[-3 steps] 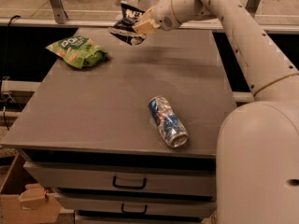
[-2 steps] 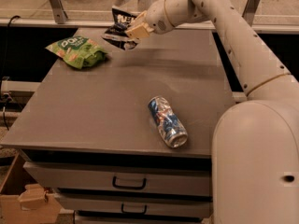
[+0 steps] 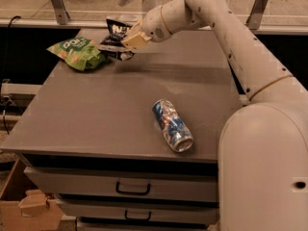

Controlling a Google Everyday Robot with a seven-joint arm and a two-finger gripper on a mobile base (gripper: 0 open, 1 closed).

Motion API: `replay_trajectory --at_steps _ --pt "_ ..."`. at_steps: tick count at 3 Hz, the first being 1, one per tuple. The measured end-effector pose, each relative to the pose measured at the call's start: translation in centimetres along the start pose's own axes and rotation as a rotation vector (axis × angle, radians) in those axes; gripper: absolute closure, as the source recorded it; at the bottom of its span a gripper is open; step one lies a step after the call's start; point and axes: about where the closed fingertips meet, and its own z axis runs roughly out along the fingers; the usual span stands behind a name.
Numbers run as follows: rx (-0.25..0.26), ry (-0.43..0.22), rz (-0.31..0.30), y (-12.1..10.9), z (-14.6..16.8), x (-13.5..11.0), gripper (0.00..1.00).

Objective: Move blue chip bag near green rice chip bag

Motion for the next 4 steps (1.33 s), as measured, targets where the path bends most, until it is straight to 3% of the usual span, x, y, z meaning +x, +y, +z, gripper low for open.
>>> replay_trajectory --at_steps 2,3,4 --pt "-0.030 -0.021 0.014 0.8 1.2 -0.3 0.13" --pt "-0.014 -0.033 0.023 0.3 1.2 -0.5 0.00" --pt "0.079 -0.043 0.057 -2.3 -1.6 -0.2 0.00"
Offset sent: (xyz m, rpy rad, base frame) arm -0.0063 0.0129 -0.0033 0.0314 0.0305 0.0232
